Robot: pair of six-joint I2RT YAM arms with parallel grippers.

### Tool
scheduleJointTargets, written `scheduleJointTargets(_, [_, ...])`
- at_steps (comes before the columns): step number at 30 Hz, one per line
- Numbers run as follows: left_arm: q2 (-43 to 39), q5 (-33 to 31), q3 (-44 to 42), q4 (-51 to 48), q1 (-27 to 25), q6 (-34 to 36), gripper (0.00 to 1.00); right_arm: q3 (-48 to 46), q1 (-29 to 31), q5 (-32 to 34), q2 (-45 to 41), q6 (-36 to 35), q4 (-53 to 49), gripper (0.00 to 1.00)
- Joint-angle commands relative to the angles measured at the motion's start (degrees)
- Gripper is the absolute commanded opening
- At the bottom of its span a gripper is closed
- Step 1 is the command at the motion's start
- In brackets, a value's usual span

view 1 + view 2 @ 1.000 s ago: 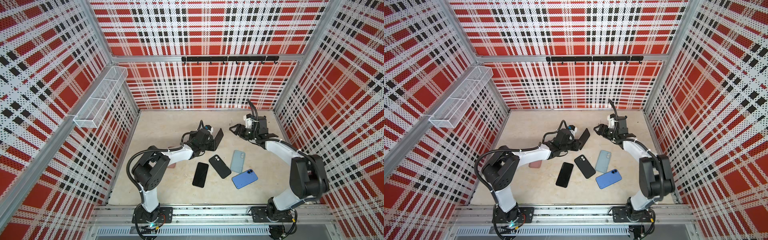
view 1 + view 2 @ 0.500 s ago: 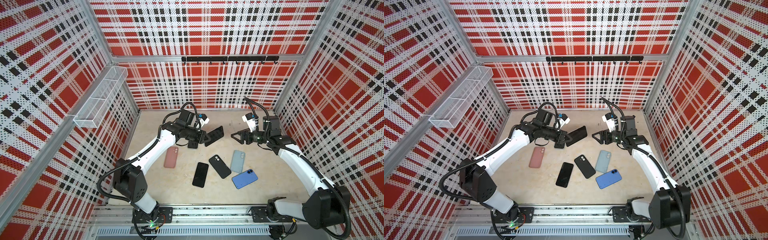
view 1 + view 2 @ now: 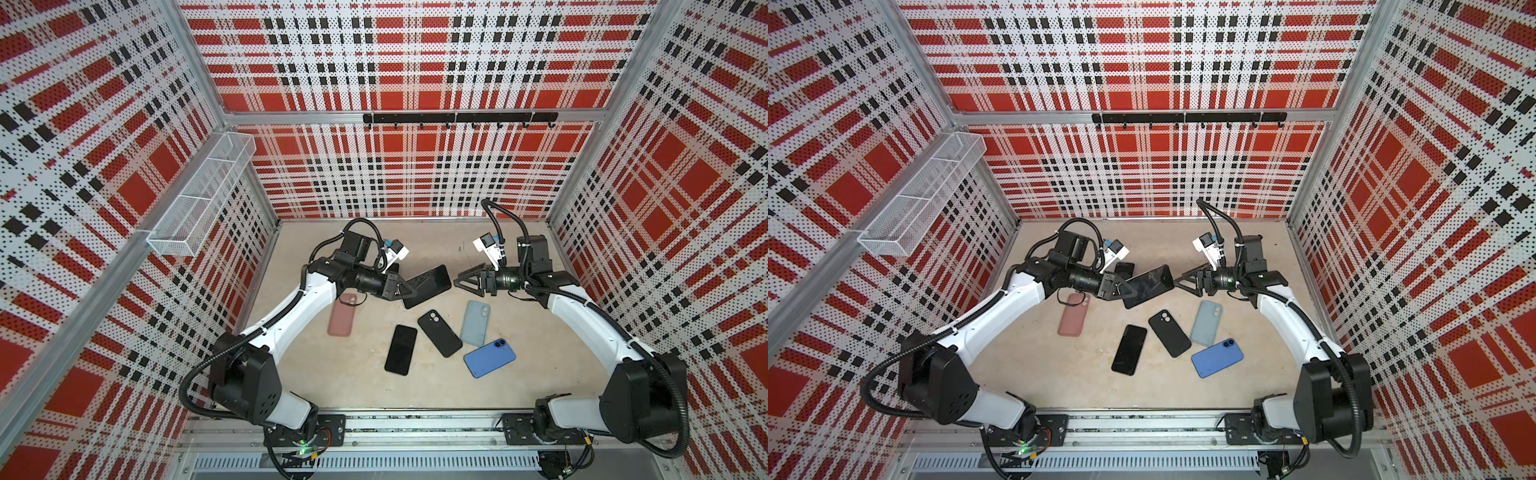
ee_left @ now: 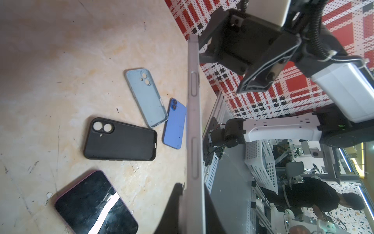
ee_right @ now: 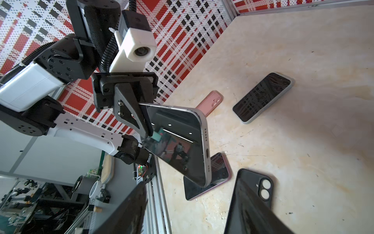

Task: Put the phone into the phone case

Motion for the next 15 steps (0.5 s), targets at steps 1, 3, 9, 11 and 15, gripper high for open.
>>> scheduleJointTargets(1, [-2.29,4.58,-0.69,4.17,0.11,-0.34,0.05,-0.81,1.09,-5.51,1.61,3.52,7.22,0.68])
scheduleJointTargets(3, [-2.54,4.96,-0.98,4.77,0.01,-0.67,0.05,-0.39,1.90,-6.24,2.43,4.27,7.51,0.65])
scheduleJointTargets(9, [-2.70,6.79,-1.63,7.04,-0.17,-2.31,0.04,0.35,3.82,-8.01,3.35,4.98,7.23,0.48])
scheduleJointTargets(11, [-2.82,7.92,-1.87,8.21,-0.19,-3.16,0.04,-0.21,3.92,-8.98,2.95,6.44,9.61,0.41])
scheduleJointTargets(15, [-3.66,9.36,-2.48,10.33,-0.63,-4.52,0.04,-2.02,3.91,-10.92,2.24,12.50,18.35,0.29])
